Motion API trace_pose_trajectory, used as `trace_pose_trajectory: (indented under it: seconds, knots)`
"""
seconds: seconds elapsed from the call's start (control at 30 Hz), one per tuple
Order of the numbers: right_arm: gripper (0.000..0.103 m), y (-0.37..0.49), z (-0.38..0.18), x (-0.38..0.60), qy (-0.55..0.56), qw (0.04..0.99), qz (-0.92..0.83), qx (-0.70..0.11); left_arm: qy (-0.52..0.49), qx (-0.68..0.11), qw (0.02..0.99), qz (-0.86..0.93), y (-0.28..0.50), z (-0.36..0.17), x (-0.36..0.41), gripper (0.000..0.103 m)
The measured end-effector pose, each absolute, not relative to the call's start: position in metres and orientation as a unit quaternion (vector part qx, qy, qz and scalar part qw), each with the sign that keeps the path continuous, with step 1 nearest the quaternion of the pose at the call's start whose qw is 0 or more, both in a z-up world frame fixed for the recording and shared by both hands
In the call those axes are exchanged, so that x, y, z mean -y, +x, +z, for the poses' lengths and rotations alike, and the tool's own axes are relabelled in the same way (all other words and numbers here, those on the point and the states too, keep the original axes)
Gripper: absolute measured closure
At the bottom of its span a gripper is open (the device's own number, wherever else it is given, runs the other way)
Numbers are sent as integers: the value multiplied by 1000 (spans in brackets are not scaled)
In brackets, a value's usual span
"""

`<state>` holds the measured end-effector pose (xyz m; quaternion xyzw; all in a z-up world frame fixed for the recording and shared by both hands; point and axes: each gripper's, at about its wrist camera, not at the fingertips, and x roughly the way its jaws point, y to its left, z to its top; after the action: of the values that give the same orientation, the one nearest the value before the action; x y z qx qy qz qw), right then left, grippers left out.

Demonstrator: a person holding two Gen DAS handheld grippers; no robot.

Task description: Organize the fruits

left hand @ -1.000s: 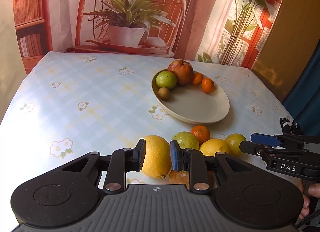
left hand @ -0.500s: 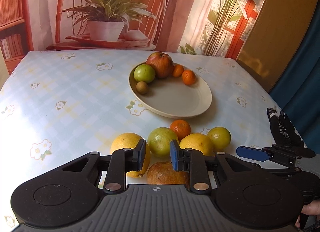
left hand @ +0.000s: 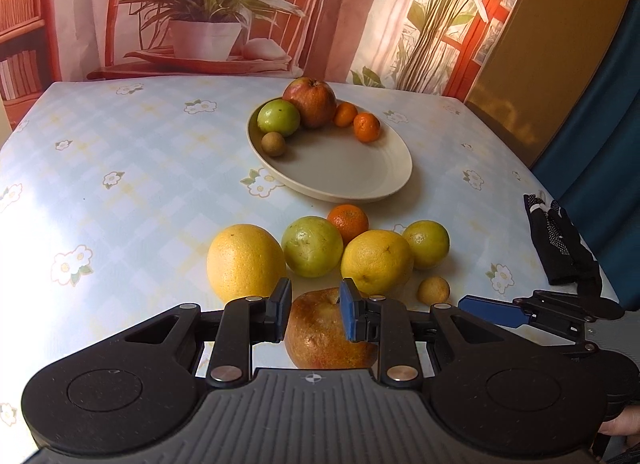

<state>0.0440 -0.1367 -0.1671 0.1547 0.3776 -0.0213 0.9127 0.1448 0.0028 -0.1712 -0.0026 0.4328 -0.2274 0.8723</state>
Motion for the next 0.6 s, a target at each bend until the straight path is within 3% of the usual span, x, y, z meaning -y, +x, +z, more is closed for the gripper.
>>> trace_pose_trajectory:
  seconds: [0.6]
  knots:
    - [65,48,-182,97,117,907,35,-404,-37,-423,872,-243,119,-181,-23,71]
